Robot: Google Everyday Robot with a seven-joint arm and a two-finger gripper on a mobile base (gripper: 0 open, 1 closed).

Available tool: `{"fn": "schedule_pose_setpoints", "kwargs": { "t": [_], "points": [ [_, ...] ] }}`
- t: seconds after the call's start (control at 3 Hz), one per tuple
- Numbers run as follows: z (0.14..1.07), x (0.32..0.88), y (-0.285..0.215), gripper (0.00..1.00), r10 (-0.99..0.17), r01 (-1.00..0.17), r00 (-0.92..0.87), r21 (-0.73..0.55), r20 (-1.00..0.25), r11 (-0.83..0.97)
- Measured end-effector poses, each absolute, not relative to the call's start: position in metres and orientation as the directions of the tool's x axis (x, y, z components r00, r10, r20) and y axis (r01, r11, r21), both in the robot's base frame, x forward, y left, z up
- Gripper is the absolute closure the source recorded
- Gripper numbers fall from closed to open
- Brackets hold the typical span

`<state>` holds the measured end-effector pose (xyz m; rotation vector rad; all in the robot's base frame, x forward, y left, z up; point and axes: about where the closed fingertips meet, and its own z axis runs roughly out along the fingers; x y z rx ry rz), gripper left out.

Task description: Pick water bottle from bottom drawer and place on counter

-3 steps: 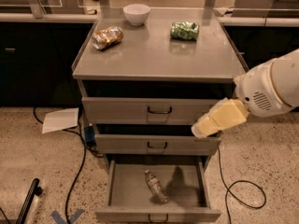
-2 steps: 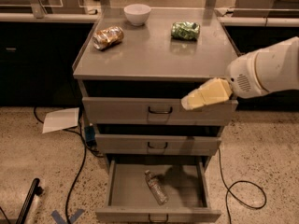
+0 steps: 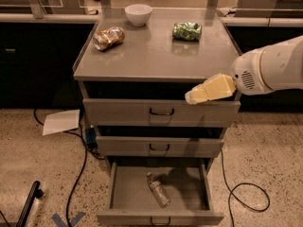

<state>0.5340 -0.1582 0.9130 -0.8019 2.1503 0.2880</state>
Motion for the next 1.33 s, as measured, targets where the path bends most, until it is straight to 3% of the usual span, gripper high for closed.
{"fn": "schedule_pose_setpoints", "kwargs": {
  "t": [0.67,1.33],
  "points": [
    [0.814,0.529,-0.167,0.00,-0.264,-0.555,-0.546,0.107,-0.795,0.825],
    [0.706,0.526,-0.168,0.00,-0.137,-0.488,-0.559,0.190,-0.818,0.852]
  ]
}}
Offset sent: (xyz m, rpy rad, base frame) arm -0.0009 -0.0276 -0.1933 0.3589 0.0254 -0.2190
